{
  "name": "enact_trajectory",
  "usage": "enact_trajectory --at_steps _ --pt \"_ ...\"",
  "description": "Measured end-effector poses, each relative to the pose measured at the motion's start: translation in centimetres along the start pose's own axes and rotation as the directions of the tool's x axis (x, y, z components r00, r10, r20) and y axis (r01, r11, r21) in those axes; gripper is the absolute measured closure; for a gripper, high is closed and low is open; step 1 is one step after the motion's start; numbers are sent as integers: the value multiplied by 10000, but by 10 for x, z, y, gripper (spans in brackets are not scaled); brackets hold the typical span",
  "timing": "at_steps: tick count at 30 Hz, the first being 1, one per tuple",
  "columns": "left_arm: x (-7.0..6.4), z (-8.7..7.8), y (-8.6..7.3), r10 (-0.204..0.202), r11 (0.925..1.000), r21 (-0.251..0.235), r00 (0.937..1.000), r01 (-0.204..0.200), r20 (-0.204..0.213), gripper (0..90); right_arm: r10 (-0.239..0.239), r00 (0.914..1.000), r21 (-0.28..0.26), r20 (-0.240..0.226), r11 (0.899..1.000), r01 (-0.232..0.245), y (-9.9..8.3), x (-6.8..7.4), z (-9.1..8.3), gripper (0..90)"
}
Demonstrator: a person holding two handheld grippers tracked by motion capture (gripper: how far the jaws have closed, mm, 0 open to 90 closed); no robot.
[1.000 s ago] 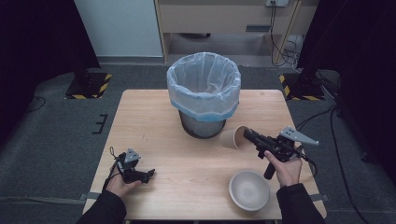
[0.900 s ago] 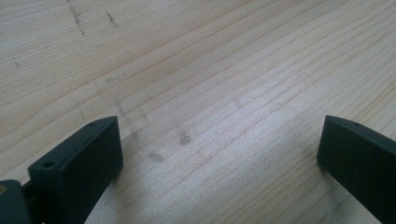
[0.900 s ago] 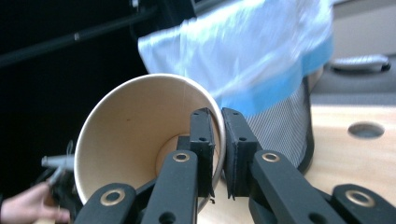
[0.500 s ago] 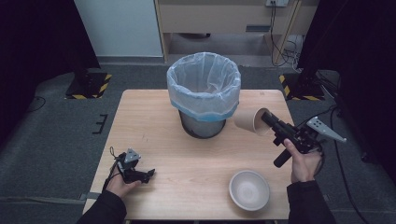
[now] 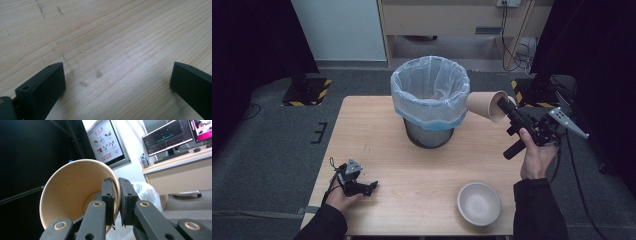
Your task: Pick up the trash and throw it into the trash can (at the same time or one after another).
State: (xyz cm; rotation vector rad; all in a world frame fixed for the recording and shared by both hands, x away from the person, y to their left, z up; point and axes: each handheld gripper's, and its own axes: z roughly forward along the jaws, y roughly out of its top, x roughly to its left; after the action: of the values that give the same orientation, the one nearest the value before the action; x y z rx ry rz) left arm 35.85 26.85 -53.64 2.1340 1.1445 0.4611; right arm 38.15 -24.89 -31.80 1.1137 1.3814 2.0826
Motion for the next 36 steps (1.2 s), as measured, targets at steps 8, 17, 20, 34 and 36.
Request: enact_trajectory --at_steps 8,17,20,34,36 --pt "0 0 0 2 10000 3 10000 -2 0 0 -74 9999 -304 72 9995 76 15 5 21 841" --pt "0 0 0 -1 10000 0 10000 1 2 0 -256 9994 -382 233 9989 264 24 9 46 841" --pt "0 0 0 -4 10000 -2 10000 4 0 0 -337 9992 -360 232 9988 345 27 11 55 840" --pt "0 0 0 -2 10000 -3 10000 2 2 0 -399 9985 -207 374 9990 407 26 13 98 840" --pt "0 0 0 2 10000 -3 10000 -2 11 0 -457 9981 -110 420 9989 462 25 13 105 840"
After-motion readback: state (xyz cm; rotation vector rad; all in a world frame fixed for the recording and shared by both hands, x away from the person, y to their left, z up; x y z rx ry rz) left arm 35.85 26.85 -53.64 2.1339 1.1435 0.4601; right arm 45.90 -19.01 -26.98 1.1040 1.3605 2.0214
